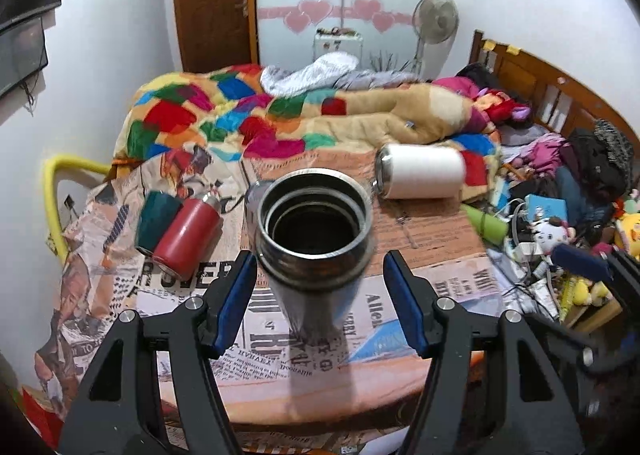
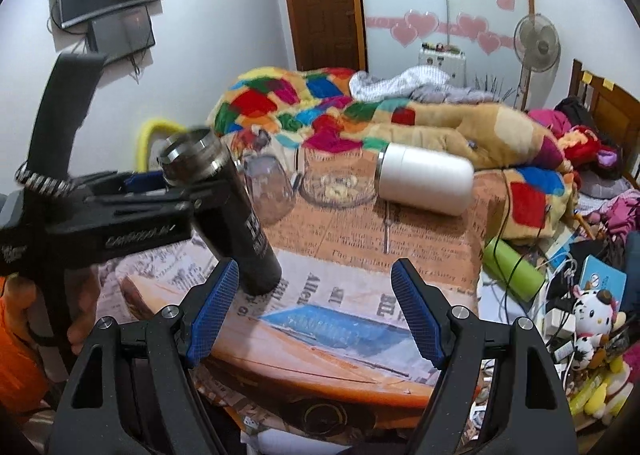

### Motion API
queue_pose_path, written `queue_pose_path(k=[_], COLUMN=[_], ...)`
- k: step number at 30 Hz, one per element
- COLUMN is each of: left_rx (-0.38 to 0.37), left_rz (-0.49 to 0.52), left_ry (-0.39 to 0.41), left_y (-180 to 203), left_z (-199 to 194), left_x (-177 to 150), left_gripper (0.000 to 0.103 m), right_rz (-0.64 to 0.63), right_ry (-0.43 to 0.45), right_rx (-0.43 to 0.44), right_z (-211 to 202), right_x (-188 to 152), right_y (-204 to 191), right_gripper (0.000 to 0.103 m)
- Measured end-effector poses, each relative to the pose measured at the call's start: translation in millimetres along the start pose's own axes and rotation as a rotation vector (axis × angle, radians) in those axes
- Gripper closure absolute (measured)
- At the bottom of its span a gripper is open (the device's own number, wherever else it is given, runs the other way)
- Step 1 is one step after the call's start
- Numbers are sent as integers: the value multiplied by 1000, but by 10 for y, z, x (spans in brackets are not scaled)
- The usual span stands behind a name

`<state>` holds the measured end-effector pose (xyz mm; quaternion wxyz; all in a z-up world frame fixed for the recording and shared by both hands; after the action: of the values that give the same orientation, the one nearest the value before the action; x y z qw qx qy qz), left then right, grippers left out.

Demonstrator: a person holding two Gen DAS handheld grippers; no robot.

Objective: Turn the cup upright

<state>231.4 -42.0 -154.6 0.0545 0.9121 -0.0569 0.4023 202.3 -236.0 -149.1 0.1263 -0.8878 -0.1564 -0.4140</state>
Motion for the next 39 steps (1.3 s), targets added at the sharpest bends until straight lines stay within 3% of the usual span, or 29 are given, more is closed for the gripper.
queue_pose_path(k=[12, 19, 25, 27, 31, 39], left_rx=[29, 75, 99, 103, 111, 114], left_rz=[4, -7, -23, -26, -34, -55], left_ry=[386, 544, 585, 591, 595, 601], left_y=[-21, -21, -8, -9, -17, -47], left_z=[-1730, -2407, -2599, -2621, -2645, -2676], left_x=[78, -129, -277, -306, -353, -396], left_gripper=[26, 17, 10, 5, 1, 0], right_rz=[13, 0, -7, -9, -16, -10], right_ry=[333, 474, 523, 531, 539, 517], right_rx=[-1, -3, -20, -28, -48, -48], right_z=[-1202, -1644, -1762, -1779, -1838, -1818], right_x=[420, 465, 406, 389, 332, 306], right_y=[-359, -589, -692, -712, -726, -692], right_gripper=[27, 26, 17, 8, 1, 0])
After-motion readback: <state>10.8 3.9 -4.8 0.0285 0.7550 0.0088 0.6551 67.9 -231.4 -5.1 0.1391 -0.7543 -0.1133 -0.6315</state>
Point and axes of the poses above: each gripper's, at about its wrist camera, not at the fingertips, and z roughly the way its jaws point, y to its right, x to its top, the point moved 5 cm from there along z, roughly the way its jaws point, and after that the axes turned 2 degrees about -x, right-handed, at the moved point
